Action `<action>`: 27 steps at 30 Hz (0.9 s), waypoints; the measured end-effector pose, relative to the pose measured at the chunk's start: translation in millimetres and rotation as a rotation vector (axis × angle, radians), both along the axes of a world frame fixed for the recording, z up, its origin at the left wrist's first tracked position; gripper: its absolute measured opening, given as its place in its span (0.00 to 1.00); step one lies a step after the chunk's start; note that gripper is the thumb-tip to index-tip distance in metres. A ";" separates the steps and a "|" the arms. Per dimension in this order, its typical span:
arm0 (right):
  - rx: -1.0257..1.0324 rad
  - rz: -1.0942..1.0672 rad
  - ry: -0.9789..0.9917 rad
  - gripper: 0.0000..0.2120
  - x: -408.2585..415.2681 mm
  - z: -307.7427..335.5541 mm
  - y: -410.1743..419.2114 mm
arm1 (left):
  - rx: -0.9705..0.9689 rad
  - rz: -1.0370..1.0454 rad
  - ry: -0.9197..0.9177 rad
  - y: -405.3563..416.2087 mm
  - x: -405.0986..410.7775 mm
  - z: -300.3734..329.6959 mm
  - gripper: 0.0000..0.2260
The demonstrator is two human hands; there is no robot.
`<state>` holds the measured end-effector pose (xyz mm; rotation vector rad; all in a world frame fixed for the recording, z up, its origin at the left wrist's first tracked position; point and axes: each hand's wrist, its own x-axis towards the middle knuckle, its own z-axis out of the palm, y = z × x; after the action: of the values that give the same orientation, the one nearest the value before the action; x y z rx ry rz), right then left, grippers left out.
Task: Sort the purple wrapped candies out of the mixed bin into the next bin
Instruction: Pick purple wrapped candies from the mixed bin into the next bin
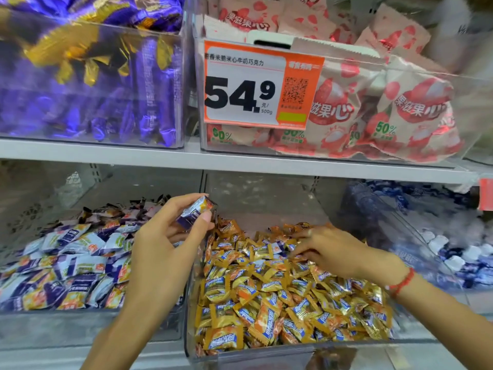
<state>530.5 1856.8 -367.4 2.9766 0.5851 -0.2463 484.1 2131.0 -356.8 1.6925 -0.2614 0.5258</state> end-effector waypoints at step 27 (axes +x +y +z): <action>0.140 -0.024 -0.130 0.12 46.4 -28.8 24.8 | 0.022 0.013 0.030 -3.6 4.2 -4.1 0.05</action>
<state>576.9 1881.6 -396.1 3.1049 0.5749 -0.0128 488.3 2127.5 -360.9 1.7225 -0.2358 0.5084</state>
